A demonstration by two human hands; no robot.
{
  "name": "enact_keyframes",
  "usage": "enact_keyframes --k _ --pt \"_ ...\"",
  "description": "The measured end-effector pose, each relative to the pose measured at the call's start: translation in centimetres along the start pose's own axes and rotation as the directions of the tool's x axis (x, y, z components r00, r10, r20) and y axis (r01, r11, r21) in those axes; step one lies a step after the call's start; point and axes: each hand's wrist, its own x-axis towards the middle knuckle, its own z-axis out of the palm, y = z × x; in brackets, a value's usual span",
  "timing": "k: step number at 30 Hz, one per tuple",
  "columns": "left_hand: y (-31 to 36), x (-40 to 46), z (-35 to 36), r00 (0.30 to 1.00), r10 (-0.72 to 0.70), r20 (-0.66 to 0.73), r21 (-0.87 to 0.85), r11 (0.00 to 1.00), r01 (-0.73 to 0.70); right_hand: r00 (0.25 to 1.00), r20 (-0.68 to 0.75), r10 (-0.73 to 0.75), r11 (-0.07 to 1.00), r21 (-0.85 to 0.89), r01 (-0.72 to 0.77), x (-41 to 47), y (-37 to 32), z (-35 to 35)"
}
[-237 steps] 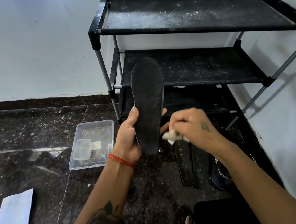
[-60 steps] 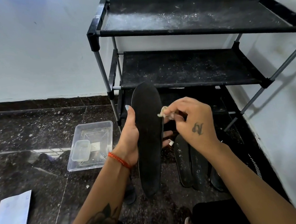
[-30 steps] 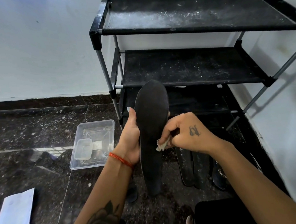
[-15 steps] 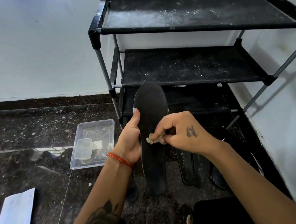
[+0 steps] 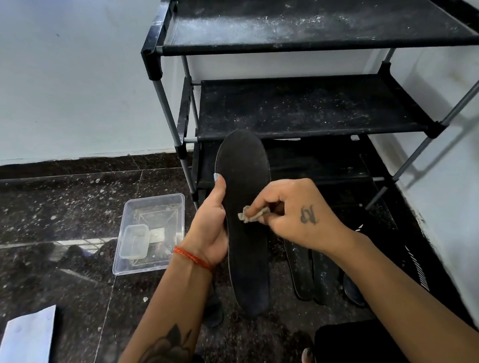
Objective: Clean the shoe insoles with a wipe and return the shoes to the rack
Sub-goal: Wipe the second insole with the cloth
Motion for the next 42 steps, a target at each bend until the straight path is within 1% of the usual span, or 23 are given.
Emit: enact_keyframes --k 2,4,7,9,10,12,14,15,17,18,19,20,22,25,27,30,31,32,34,36,37,39,42 --pt "0.0 0.0 0.0 1.000 0.008 0.002 -0.018 1.000 -0.008 0.995 0.094 0.022 0.994 0.106 -0.032 -0.1 -0.6 -0.2" --pt "0.0 0.0 0.1 1.000 0.015 -0.001 -0.062 0.998 -0.015 0.969 0.244 0.031 0.985 0.157 -0.071 -0.2 -1.0 -0.5" --pt "0.1 0.0 0.1 1.000 -0.015 0.021 -0.117 0.993 0.018 0.874 0.472 0.115 0.986 0.049 -0.157 -0.6 -1.0 -0.9" --pt "0.2 0.0 0.1 1.000 -0.014 0.027 -0.101 0.995 0.017 0.842 0.505 0.191 0.982 -0.103 -0.161 -0.7 -0.6 -1.4" --pt "0.2 0.1 -0.1 0.999 -0.009 0.033 -0.090 0.996 0.012 0.851 0.477 0.220 0.974 -0.156 -0.164 -0.6 -0.4 -1.8" --pt "0.2 0.1 -0.2 0.999 0.005 0.039 -0.068 0.998 -0.002 0.892 0.363 0.271 0.961 -0.157 -0.228 -0.5 -0.2 -2.5" --pt "0.1 0.2 -0.3 1.000 0.006 0.023 -0.071 0.997 -0.005 0.939 0.156 0.307 0.951 -0.089 -0.296 -0.2 0.1 -2.8" --pt "0.1 0.2 -0.4 1.000 0.011 0.015 -0.077 0.997 -0.010 0.952 0.007 0.307 0.950 -0.060 -0.306 -0.1 0.4 -2.7" --pt "0.1 0.4 -0.4 1.000 0.024 0.006 -0.089 0.996 -0.024 0.916 -0.292 0.276 0.957 -0.004 -0.290 0.0 0.9 -2.5" --pt "0.0 0.4 -0.4 0.999 0.032 0.002 -0.092 0.995 -0.032 0.886 -0.385 0.259 0.964 0.039 -0.264 0.1 1.0 -2.3" --pt "0.0 0.3 -0.3 0.999 0.037 0.003 -0.097 0.995 -0.036 0.871 -0.431 0.236 0.972 0.084 -0.221 0.2 0.9 -2.1" --pt "-0.1 0.3 -0.1 0.999 0.041 0.007 -0.104 0.994 -0.040 0.875 -0.441 0.201 0.979 0.106 -0.172 0.2 0.7 -1.8" --pt "-0.1 0.1 0.4 0.999 0.047 0.020 -0.108 0.993 -0.045 0.915 -0.393 0.085 0.995 0.083 -0.057 0.3 0.1 -1.1" --pt "-0.2 -0.2 0.7 0.997 0.080 0.022 -0.086 0.993 -0.078 0.979 -0.171 -0.114 0.993 0.004 0.117 0.2 -0.3 0.2" --pt "-0.1 -0.2 0.7 0.994 0.111 0.006 -0.083 0.990 -0.110 0.991 -0.006 -0.134 0.991 0.030 0.134 0.0 -0.4 0.3" --pt "0.0 -0.1 0.5 0.994 0.107 0.002 -0.091 0.990 -0.106 0.988 0.147 -0.037 0.998 0.048 0.030 -0.2 0.2 -0.7" --pt "0.0 -0.2 0.6 0.995 0.101 0.007 -0.091 0.991 -0.100 0.991 0.134 0.005 0.999 0.048 -0.011 -0.2 0.5 -1.0" --pt "0.1 -0.1 0.6 0.995 0.095 0.017 -0.090 0.992 -0.093 0.997 0.072 0.042 0.997 0.066 -0.047 -0.2 0.7 -1.3" --pt "0.0 -0.1 0.5 0.996 0.065 0.053 -0.096 0.994 -0.059 0.983 -0.157 0.098 0.987 0.144 -0.075 0.0 0.8 -1.5" --pt "-0.1 -0.2 0.3 0.995 0.022 0.093 -0.097 0.995 -0.012 0.924 -0.376 0.069 0.995 0.095 -0.036 0.3 0.8 -1.4" --pt "-0.1 -0.3 0.3 0.994 0.006 0.111 -0.096 0.995 0.005 0.904 -0.426 0.043 0.998 0.061 -0.019 0.4 0.8 -1.3" --pt "-0.2 -0.5 0.5 0.990 -0.014 0.138 -0.107 0.994 0.029 0.906 -0.423 0.010 1.000 0.016 -0.004 0.6 1.0 -0.7" --pt "-0.2 -0.7 0.9 0.991 -0.006 0.132 -0.122 0.992 0.022 0.956 -0.292 0.014 0.999 -0.030 -0.024 0.4 1.0 0.2"
